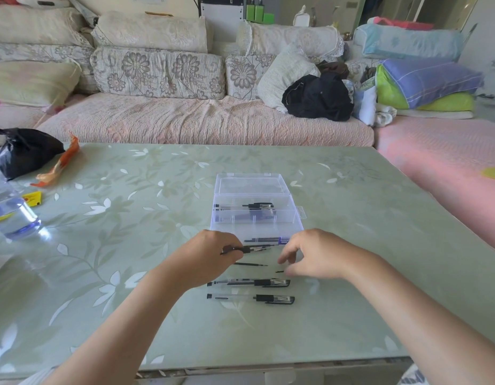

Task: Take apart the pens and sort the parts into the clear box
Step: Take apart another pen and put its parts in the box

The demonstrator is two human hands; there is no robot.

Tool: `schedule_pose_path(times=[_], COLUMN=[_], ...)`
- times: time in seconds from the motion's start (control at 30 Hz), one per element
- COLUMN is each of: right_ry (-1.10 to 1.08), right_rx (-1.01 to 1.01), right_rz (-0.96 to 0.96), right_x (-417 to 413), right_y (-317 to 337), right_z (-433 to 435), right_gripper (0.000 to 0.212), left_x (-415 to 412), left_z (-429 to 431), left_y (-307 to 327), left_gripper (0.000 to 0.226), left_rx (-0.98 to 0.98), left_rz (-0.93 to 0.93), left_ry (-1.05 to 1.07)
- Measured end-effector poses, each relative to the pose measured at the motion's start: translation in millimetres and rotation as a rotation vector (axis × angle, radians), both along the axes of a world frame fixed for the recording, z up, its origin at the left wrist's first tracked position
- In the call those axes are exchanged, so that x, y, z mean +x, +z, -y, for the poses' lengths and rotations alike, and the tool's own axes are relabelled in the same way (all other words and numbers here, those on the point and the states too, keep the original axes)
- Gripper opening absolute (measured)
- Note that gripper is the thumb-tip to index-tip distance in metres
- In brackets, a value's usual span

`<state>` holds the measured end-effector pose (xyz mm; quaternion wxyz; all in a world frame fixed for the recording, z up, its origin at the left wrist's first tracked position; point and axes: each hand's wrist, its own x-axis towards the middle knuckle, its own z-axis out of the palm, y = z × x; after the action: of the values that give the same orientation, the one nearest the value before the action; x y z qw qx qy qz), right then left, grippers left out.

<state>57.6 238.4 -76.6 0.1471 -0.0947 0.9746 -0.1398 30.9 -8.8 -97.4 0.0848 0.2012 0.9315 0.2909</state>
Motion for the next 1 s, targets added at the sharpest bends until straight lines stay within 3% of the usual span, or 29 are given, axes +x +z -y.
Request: schedule_pose_path(times=[0.17, 0.43, 1.0], right_ry=[-0.001, -0.056, -0.057], right_rx=[0.000, -0.174, -0.323], right_rz=[-0.072, -0.210, -0.209], right_x=[1, 2, -1], right_y=[-5, -1, -2], right_z=[2, 12, 22], right_gripper=[0.010, 0.012, 0.011], left_x=[4, 5, 3], left_z=[-3, -4, -2], left_y=[3, 4, 4], left_gripper=[0.010, 0.010, 0.008], left_rx=[-0.004, -0.008, 0.038], left_rz=[-0.013, -0.059, -0.027], left_ry=[-0.028, -0.045, -0.027])
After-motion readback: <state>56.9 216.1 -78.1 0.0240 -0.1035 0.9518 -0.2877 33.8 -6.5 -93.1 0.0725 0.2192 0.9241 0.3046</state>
